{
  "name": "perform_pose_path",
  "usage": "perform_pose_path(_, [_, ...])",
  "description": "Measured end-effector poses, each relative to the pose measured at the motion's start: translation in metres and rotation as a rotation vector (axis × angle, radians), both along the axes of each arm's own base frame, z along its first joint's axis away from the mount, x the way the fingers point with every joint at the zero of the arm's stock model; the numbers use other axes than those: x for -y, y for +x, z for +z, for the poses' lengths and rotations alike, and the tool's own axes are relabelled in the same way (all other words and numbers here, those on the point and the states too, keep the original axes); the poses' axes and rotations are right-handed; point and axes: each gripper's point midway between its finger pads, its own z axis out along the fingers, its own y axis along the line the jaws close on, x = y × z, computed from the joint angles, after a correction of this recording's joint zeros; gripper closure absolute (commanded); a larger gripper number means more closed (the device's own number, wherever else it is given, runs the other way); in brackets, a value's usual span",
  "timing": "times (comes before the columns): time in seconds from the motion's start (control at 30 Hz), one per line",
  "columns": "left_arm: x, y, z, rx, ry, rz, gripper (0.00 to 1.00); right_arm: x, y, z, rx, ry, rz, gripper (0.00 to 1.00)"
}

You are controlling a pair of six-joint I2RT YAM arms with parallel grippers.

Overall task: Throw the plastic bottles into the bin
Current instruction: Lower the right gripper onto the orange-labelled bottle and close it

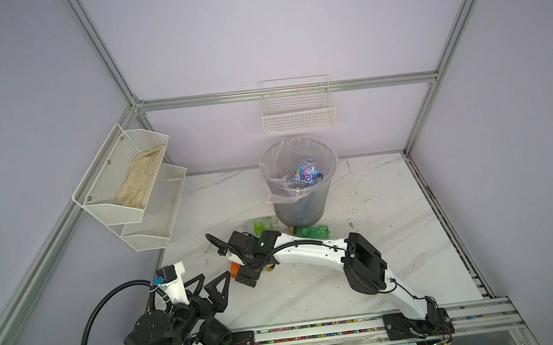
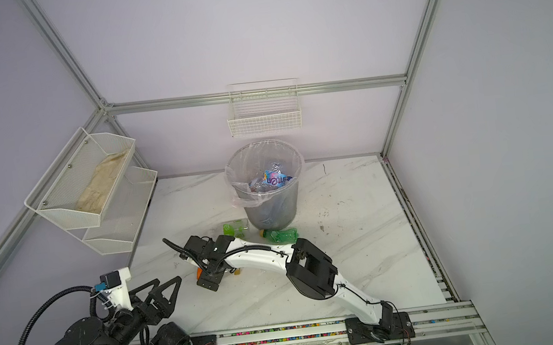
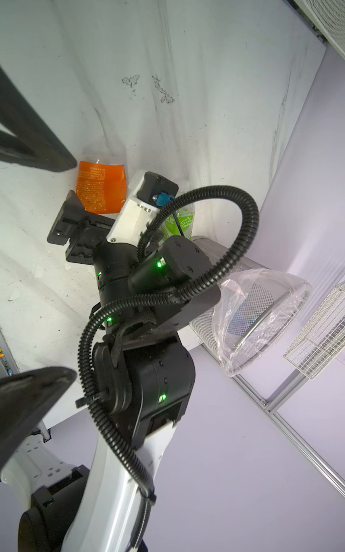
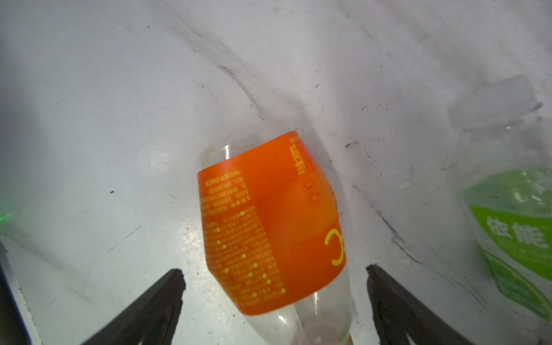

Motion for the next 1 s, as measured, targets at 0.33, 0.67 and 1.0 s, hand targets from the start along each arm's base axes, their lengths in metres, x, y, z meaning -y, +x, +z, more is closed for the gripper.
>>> perform_pose_path(0.33, [-0.005,-0.005,-0.007,-0.019,0.012,0.009,0.00,0.003,0.001,-0.031,-0.004,-0.058,0.010,0.07])
perform_pose_path(0.67, [-0.007,-0.007,-0.011,-0.031,0.021,0.021,0.00,0.003,0.001,-0.030,-0.009,-0.053,0.000,0.40])
perform_pose_path(1.0, [-0.009,-0.008,-0.013,-0.040,0.027,0.031,0.00,0.009,-0.001,-0.025,-0.015,-0.051,-0.016,0.68])
